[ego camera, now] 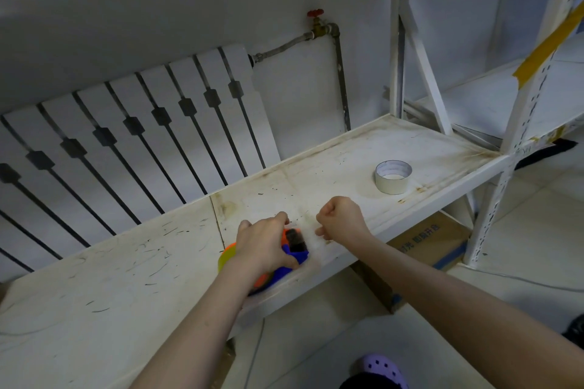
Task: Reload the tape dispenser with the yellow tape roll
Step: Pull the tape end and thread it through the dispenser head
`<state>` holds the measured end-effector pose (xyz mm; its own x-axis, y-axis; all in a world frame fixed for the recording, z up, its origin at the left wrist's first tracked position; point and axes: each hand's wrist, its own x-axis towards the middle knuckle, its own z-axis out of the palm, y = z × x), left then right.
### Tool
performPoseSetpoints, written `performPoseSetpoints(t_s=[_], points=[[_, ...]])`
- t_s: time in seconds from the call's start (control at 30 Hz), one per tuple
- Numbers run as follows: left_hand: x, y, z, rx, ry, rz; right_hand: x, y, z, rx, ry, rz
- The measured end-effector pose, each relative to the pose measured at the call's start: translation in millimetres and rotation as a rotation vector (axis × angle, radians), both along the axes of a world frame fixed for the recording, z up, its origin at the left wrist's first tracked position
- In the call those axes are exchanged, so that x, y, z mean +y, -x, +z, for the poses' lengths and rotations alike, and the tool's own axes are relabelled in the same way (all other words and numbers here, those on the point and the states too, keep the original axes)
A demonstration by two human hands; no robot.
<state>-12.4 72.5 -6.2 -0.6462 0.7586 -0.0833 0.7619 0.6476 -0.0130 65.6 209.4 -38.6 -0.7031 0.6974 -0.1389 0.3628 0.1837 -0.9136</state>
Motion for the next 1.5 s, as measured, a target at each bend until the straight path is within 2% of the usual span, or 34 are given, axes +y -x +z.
performPoseSetpoints(t_s=[0.17,0.27,0.4,0.6,0.77,1.0,1.17,1.4,1.5], points=[[18,4,-10,0.021,0.204,-0.063,2,-3,-17,-0.047,-0.016,0.012],[9,0,-15,0.084,0.185,-0.093,7,-4,-25,-0.033,0.038,-0.004],[-14,-6,-18,0.264,0.092,-0.135,4,-5,-33,0.002,0.056,-0.01],[-22,-12,-18,0.337,0.223,-0.188,-4,-1,-47,0.014,0.089,-0.038],[-23,-12,-22,0.374,0.255,-0.195,-4,0,-50,0.04,0.079,-0.032],[-24,-20,-27,0.482,0.4,-0.228,-16,-12,-54,0.245,-0.1,-0.049],[-24,-25,-33,0.533,0.485,-0.224,-24,-18,-62,0.302,-0.108,-0.023],[-20,-27,-36,0.551,0.544,-0.24,-28,-12,-69,0.157,-0.038,-0.017],[-20,-23,-35,0.485,0.459,-0.209,-20,-7,-63,0.139,-0.007,-0.041]])
